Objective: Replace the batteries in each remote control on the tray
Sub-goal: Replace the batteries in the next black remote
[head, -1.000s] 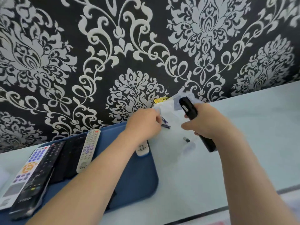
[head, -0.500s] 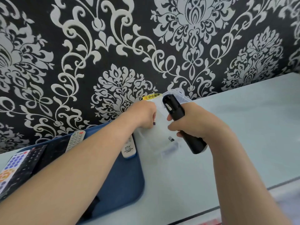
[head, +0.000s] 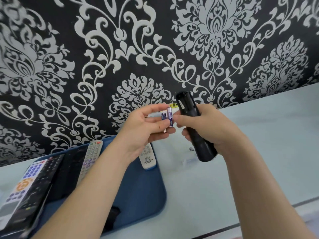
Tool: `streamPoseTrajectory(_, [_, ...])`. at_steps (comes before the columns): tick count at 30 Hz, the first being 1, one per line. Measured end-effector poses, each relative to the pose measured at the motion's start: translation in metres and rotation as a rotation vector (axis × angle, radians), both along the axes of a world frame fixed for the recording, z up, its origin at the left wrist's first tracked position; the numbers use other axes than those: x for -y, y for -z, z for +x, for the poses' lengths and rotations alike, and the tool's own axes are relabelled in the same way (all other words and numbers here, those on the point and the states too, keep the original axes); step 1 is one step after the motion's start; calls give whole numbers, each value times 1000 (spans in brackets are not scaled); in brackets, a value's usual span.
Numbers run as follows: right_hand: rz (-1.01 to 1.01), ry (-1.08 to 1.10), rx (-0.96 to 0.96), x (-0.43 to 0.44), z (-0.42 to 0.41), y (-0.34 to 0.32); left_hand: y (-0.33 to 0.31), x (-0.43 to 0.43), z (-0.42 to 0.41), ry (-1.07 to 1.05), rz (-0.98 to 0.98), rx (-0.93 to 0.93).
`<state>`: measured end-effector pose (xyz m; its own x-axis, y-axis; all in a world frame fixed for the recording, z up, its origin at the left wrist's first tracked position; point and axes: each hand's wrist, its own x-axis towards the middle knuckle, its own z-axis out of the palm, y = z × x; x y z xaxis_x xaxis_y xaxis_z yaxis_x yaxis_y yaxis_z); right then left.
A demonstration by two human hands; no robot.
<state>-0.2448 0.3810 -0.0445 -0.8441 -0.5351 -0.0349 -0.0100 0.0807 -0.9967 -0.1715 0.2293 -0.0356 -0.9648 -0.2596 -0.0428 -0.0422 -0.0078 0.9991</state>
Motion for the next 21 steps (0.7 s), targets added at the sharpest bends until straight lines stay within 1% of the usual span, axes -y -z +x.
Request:
streamPoseTrajectory(4, [-132, -115, 81, 18, 20, -11, -5, 10, 26, -19, 31, -57])
streamPoseTrajectory(9, [-212, -162, 106, 55, 47, -16, -13, 35, 61, -67, -34, -110])
streamPoseTrajectory(13, [-237, -188, 228, 81, 63, -15, -9, 55, 83, -130, 8, -123])
streamPoseTrajectory(14, [-231, -204, 268, 89, 69, -14, -6, 62, 89, -157, -35, -128])
streamPoseTrajectory(16, [-225, -240, 323, 101, 75, -10, 0, 70, 98, -193, -211, -131])
streamPoseTrajectory(18, [-196, -260, 357, 111, 80, -7, 5, 78, 105, -244, -373, -130])
streamPoseTrajectory(21, [-149, -291, 371, 123, 86, -2, 9, 89, 116, -342, -534, -114])
